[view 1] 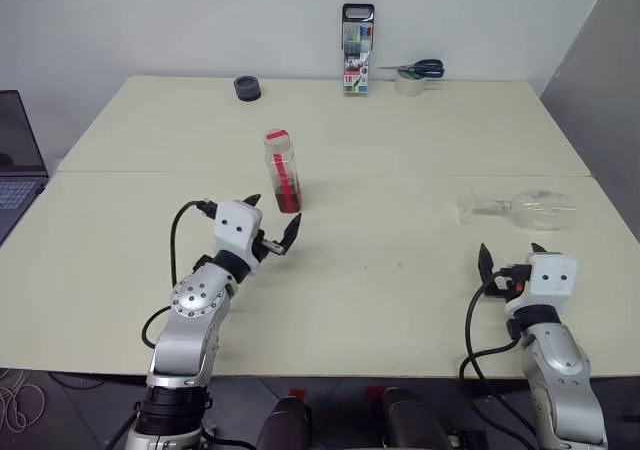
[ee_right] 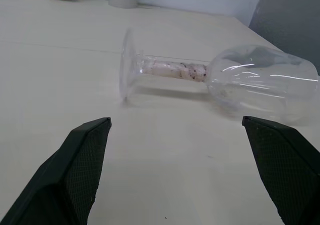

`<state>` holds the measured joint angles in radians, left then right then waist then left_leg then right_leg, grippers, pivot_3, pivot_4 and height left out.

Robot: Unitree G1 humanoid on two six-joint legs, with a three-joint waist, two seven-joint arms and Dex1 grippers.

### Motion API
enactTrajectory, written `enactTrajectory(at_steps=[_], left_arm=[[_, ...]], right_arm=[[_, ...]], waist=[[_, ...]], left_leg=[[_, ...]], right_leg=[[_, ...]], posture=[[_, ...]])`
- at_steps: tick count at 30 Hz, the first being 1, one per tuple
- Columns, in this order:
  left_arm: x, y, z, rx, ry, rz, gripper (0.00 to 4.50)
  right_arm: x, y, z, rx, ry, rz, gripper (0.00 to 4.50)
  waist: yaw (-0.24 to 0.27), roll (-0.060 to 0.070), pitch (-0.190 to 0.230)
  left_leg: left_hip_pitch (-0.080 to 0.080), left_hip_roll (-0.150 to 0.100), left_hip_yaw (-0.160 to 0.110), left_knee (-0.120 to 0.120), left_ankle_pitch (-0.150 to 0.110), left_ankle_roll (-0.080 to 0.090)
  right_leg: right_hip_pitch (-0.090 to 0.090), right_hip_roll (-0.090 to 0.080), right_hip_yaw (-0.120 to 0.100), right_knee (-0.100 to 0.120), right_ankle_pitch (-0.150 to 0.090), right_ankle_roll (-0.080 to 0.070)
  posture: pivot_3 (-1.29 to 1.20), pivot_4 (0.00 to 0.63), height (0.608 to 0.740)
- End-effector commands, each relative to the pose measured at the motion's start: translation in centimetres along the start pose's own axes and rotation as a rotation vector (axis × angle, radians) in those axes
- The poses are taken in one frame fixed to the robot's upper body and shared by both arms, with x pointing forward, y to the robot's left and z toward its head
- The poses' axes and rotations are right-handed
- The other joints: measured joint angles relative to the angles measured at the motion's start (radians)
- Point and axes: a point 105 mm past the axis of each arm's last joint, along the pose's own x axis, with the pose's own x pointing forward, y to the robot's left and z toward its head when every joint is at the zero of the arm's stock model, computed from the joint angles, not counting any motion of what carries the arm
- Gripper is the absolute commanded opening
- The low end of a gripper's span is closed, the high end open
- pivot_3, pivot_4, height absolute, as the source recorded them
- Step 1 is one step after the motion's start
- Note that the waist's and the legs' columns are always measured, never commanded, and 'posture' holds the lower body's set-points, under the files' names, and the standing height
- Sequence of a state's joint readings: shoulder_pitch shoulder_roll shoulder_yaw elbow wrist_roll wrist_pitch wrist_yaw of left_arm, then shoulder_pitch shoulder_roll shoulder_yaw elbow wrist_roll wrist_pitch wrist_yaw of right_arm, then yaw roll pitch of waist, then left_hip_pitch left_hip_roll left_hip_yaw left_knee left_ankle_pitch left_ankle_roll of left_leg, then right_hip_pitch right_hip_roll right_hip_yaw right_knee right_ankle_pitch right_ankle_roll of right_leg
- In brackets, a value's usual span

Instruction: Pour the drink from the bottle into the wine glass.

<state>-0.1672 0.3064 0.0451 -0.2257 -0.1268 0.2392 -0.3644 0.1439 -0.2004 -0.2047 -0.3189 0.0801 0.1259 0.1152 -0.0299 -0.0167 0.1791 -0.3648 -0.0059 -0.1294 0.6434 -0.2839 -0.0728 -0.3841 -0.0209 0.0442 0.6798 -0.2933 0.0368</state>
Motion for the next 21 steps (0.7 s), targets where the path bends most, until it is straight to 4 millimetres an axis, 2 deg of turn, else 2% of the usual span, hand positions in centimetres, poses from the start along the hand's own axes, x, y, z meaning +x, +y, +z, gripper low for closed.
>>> enactTrajectory(at_steps=[1,3,6,8,13,21], left_arm=[[0.2,-0.1,1.7,-0.026,-0.073,0.002,4.48],[0.3,-0.1,1.8,-0.027,-0.072,0.014,4.48],[0.8,0.3,1.8,-0.034,-0.056,0.063,4.48],[1.2,0.8,1.8,-0.047,-0.044,0.107,4.48],[2.1,1.9,1.8,-0.060,-0.030,0.217,4.48],[3.8,1.3,2.1,-0.079,-0.044,0.213,4.48]], right_arm=[[0.2,1.9,2.2,-0.021,-0.086,0.154,4.50],[0.0,3.6,2.9,0.009,-0.090,0.281,4.50],[-0.5,6.5,5.4,0.044,-0.120,0.537,4.50],[-1.1,7.8,7.0,0.034,-0.133,0.681,4.50],[-1.7,9.1,9.5,-0.016,-0.127,0.879,4.50],[-2.1,10.2,10.5,-0.072,-0.138,0.979,4.50]], waist=[[0.000,0.000,0.000],[0.000,0.000,0.000],[0.000,0.000,0.000],[0.000,0.000,0.001],[0.001,-0.001,0.001],[0.002,-0.002,0.002]], left_leg=[[0.000,0.000,0.000,0.000,0.000,0.000],[0.000,0.000,0.000,0.000,0.000,0.000],[0.000,0.000,0.000,0.000,0.000,0.000],[0.000,0.000,-0.001,0.001,0.000,0.000],[-0.001,0.000,-0.002,0.001,0.000,0.000],[-0.001,-0.001,-0.002,0.001,0.000,0.000]], right_leg=[[0.000,0.000,0.000,0.000,0.000,0.000],[0.000,0.000,0.000,0.000,0.000,0.000],[0.000,0.000,0.000,0.000,0.000,0.000],[0.000,0.000,0.000,0.000,0.000,0.000],[0.001,0.000,-0.002,-0.001,0.000,0.000],[0.001,0.000,-0.002,-0.001,0.000,0.000]], posture=[[0.00,0.150,0.740],[0.00,0.150,0.740],[0.00,0.150,0.740],[0.00,0.150,0.740],[0.00,0.150,0.740],[0.00,0.150,0.740]])
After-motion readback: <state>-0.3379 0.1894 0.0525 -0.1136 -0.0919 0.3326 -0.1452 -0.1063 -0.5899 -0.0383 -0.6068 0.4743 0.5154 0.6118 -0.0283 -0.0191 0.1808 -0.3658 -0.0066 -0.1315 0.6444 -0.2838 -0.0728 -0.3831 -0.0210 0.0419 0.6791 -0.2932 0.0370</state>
